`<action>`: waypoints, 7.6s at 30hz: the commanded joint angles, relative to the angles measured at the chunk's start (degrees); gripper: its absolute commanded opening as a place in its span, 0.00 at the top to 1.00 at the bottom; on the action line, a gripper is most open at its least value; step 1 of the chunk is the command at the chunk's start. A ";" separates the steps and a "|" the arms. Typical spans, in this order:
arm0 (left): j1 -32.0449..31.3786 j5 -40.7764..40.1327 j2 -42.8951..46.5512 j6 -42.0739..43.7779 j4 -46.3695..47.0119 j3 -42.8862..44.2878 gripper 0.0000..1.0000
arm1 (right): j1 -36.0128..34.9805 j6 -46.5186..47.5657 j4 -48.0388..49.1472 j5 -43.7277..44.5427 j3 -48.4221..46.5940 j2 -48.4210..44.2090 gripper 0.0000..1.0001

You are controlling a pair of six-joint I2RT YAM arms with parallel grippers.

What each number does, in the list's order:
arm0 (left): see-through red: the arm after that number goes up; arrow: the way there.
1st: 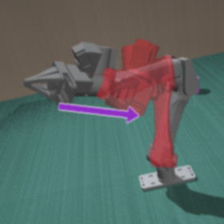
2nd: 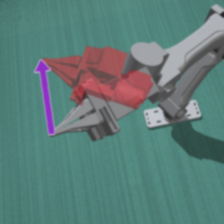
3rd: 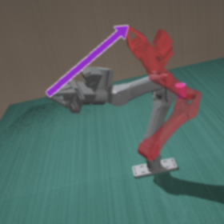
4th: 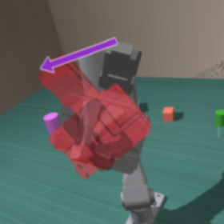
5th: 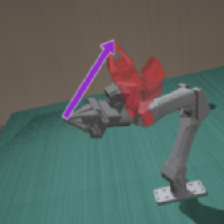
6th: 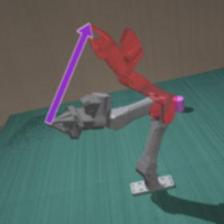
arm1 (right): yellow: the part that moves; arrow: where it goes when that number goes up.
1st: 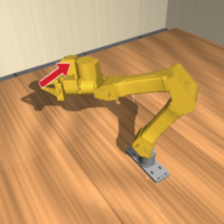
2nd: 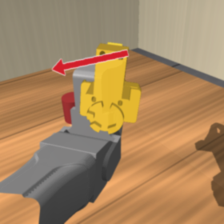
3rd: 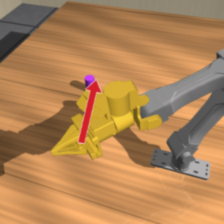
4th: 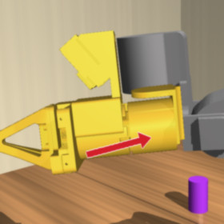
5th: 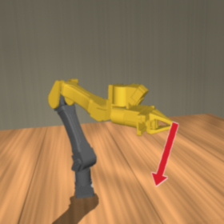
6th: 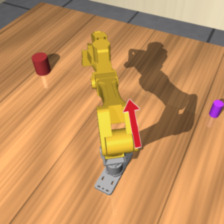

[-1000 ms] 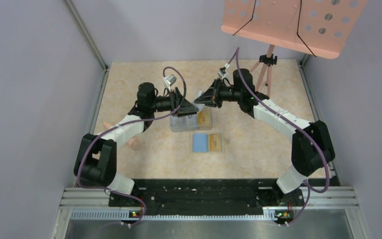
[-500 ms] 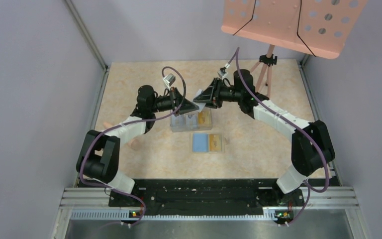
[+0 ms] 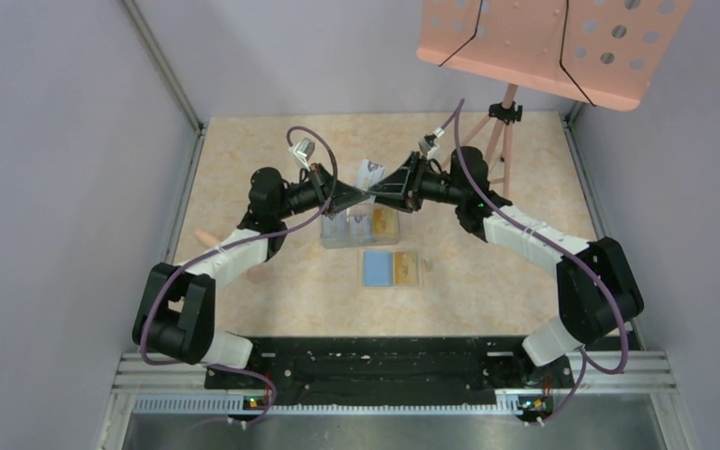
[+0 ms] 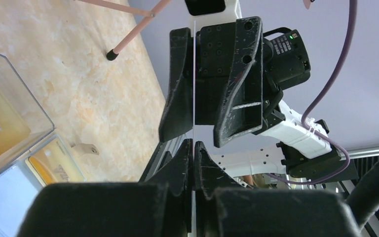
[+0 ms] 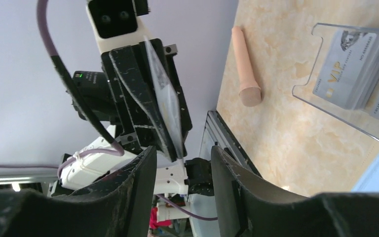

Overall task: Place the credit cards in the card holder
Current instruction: Pick up the credit card from the storage box, then insert the credit card into the card holder.

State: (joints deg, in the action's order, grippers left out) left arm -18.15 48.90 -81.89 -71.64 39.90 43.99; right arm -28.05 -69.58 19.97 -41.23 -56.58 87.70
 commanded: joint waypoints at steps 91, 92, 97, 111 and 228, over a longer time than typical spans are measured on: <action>-11.56 -25.91 -16.62 38.07 -56.91 3.30 0.91 | 6.28 37.57 -16.30 -10.46 12.83 15.62 1.00; -11.68 -25.88 -16.69 38.13 -56.95 3.44 0.92 | 6.22 37.61 -16.45 -10.49 12.67 16.10 1.00; -11.95 -26.03 -16.73 37.98 -57.17 3.73 0.92 | 5.27 38.14 -16.80 -10.69 11.83 17.13 1.00; -12.80 -26.24 -17.47 38.19 -58.31 4.85 0.92 | 3.58 36.82 -15.02 -10.41 10.07 18.45 1.00; -16.50 -18.41 -19.89 28.06 -52.72 14.28 0.64 | -3.44 39.58 -34.85 11.62 2.73 11.89 0.81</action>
State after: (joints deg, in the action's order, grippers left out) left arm -34.59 28.08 -99.42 -41.25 -17.10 59.33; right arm -30.81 -31.05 -14.61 -30.98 -51.94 98.00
